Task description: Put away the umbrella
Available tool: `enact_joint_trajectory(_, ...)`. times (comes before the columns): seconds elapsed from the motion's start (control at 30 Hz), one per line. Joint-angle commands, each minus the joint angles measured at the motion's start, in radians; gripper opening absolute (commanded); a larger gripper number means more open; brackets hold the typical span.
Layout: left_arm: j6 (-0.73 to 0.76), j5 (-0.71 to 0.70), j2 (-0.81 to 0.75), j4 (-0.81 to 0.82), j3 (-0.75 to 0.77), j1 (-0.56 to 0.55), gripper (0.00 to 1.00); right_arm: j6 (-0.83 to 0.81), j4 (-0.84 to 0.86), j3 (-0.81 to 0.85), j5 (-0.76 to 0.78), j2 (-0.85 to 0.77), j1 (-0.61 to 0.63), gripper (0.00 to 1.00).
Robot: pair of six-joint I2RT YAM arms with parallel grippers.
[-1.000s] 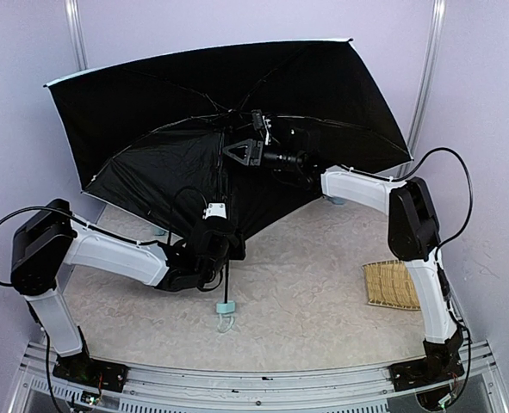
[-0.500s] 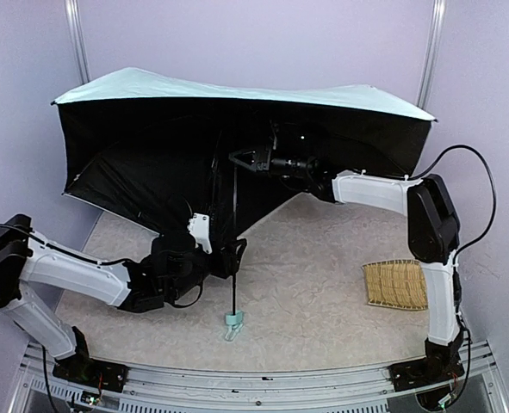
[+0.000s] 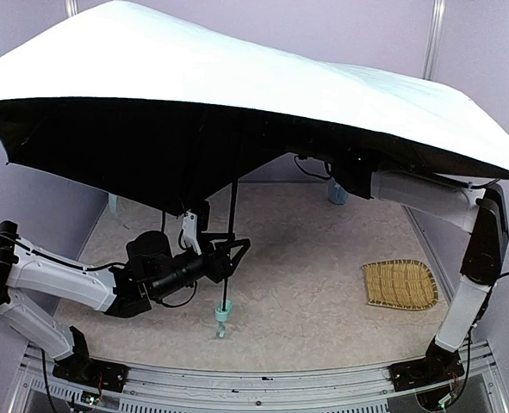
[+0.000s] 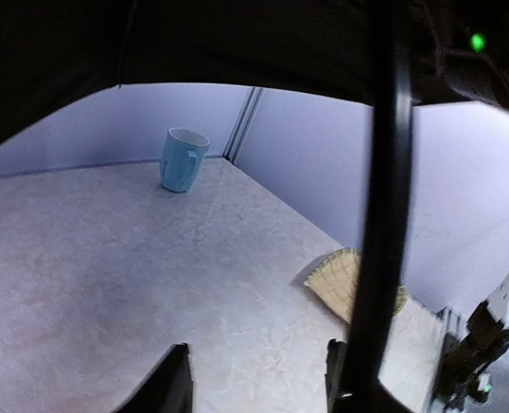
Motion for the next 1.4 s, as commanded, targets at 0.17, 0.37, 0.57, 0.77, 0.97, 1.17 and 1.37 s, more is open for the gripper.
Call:
enact_joint_trajectory(0.17,-0.061,0.074,0.016,0.117,-0.025,-0.019,0.00,-0.031,-0.010,-0.038,0.057,-0.059,0.002,0.00)
enact_joint_trajectory(0.37,-0.125,0.112,0.054,0.172,-0.017,-0.030,0.00,0.049,0.171,-0.108,0.084,-0.054,-0.007,0.33)
enact_joint_trajectory(0.57,-0.122,0.078,0.084,0.158,0.021,-0.053,0.00,0.110,0.285,-0.156,0.289,-0.017,-0.010,0.55)
enact_joint_trajectory(0.77,-0.116,0.062,0.096,0.179,0.023,-0.068,0.00,0.144,0.363,-0.154,0.390,0.025,-0.013,0.57)
enact_joint_trajectory(0.97,-0.117,0.059,0.111,0.201,0.024,-0.086,0.00,0.171,0.350,-0.118,0.410,0.070,-0.023,0.41)
enact_joint_trajectory(1.17,-0.106,0.056,0.113,0.199,0.022,-0.091,0.00,0.154,0.360,-0.135,0.424,0.062,-0.037,0.31)
enact_joint_trajectory(1.37,-0.096,0.047,0.115,0.205,0.017,-0.096,0.00,0.154,0.358,-0.133,0.442,0.062,-0.050,0.39)
